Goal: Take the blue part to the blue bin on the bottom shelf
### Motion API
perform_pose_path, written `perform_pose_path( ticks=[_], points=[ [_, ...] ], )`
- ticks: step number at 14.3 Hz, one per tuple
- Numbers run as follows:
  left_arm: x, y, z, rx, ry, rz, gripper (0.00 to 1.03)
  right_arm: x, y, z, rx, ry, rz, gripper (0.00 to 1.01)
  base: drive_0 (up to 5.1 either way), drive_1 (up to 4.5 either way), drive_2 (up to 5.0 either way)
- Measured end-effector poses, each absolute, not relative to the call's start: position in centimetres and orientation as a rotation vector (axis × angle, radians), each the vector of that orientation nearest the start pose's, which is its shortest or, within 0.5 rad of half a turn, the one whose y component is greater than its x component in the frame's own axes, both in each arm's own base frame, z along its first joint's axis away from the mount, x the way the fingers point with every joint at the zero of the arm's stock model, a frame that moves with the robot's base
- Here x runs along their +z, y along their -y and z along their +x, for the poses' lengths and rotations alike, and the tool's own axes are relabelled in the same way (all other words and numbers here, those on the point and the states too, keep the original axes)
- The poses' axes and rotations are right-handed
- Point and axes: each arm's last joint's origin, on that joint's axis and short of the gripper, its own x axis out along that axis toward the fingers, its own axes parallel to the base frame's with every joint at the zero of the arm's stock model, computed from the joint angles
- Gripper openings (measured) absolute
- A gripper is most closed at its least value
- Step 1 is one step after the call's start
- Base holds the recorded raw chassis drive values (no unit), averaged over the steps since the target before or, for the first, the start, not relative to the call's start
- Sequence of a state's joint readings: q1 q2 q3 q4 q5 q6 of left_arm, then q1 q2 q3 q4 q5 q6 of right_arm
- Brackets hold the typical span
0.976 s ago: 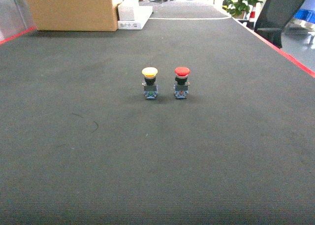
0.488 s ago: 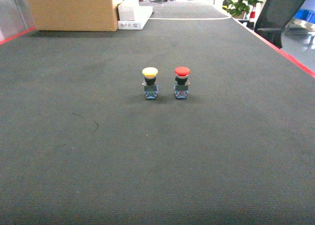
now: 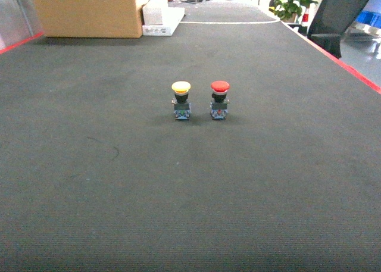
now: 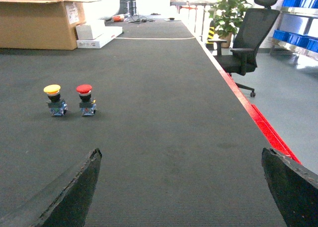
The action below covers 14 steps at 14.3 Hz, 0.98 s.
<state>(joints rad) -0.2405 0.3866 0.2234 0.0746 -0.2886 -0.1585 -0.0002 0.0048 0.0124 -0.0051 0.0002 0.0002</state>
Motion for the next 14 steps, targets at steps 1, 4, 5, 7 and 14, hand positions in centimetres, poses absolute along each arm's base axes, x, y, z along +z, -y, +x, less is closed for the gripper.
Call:
perform_pose_path(
  ticks=[1,4,5,7,14],
  points=[
    [21.40,2.11,12.06,0.055,-0.082,-0.135,0.46,16.69,0.00,9.72,0.000,0.002,0.001,0.98,0.1,-0.81,1.0],
    [21.35,2.12,12.10,0.055,-0.086,-0.134,0.46,16.69,0.00,9.72,0.000,0.002,0.000,0.98,0.1,-2.74,2.9],
    [21.39,2.11,12.06,0.055,-0.082,-0.135,0.46,16.73,0.00,9.72,0.000,0.007,0.001,0.98,0.0,0.00,0.0],
    [21.40,2.10,12.02,0.055,-0.081,-0.135,0.46,16.69,0.00,9.72,0.001,0.003,0.000,0.98,-1.1,-1.10,-1.1],
    [21.39,2.12,12.05,0.054,-0.082,-0.135,0.46,16.69,0.00,9.72,0.000,0.002,0.001,0.98,-1.7,-1.73,-1.7]
  ],
)
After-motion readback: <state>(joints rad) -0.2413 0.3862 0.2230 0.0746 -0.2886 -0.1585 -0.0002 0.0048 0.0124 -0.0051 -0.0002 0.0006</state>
